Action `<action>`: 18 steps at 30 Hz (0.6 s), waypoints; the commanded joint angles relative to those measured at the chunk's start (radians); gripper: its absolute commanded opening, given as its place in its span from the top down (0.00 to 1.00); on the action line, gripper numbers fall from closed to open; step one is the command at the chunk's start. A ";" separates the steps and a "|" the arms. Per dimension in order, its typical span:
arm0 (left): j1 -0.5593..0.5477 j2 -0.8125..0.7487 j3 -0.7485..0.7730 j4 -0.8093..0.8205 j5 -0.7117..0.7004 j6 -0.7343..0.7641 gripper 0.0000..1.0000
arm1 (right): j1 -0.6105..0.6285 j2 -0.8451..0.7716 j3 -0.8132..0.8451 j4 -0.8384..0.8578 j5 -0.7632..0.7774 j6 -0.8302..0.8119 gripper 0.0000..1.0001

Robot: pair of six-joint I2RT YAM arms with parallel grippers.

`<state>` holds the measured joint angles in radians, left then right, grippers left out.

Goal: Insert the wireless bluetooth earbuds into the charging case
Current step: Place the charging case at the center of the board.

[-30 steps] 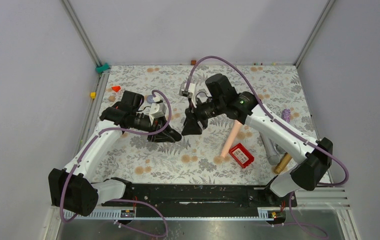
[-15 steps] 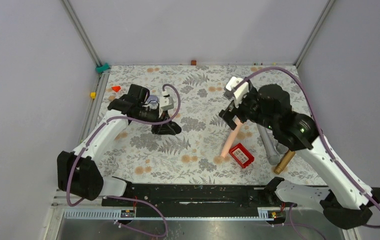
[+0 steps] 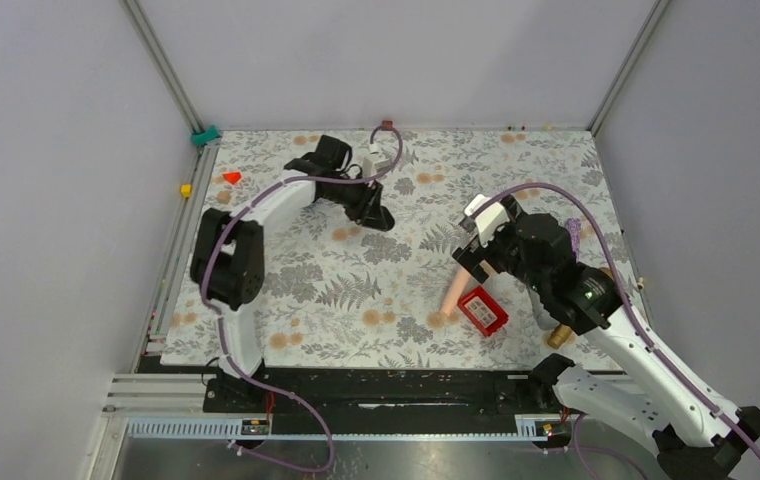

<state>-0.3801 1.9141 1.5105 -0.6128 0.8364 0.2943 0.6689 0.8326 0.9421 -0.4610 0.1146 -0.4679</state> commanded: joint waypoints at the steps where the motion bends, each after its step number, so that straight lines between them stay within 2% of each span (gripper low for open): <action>1: -0.018 0.180 0.152 0.115 -0.065 -0.284 0.91 | -0.058 -0.062 -0.033 0.161 0.005 0.001 0.01; 5: -0.018 0.318 0.295 0.137 -0.079 -0.445 0.89 | -0.120 -0.086 -0.049 0.172 -0.043 0.023 0.01; 9: -0.017 0.392 0.373 0.204 -0.127 -0.572 0.86 | -0.138 -0.098 -0.063 0.170 -0.072 0.010 0.01; 13: -0.016 0.453 0.428 0.223 -0.151 -0.642 0.78 | -0.144 -0.098 -0.067 0.170 -0.091 0.009 0.01; 14: -0.015 0.478 0.438 0.218 -0.172 -0.659 0.71 | -0.146 -0.095 -0.071 0.170 -0.103 0.010 0.01; 15: -0.014 0.486 0.438 0.215 -0.180 -0.665 0.68 | -0.146 -0.093 -0.071 0.170 -0.105 0.009 0.01; 18: -0.009 0.486 0.413 0.216 -0.210 -0.692 0.66 | -0.146 -0.083 -0.071 0.171 -0.107 0.010 0.00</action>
<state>-0.3973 2.3848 1.9064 -0.4343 0.6861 -0.3202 0.5308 0.7448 0.8753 -0.3450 0.0326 -0.4599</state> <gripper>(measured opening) 0.329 0.993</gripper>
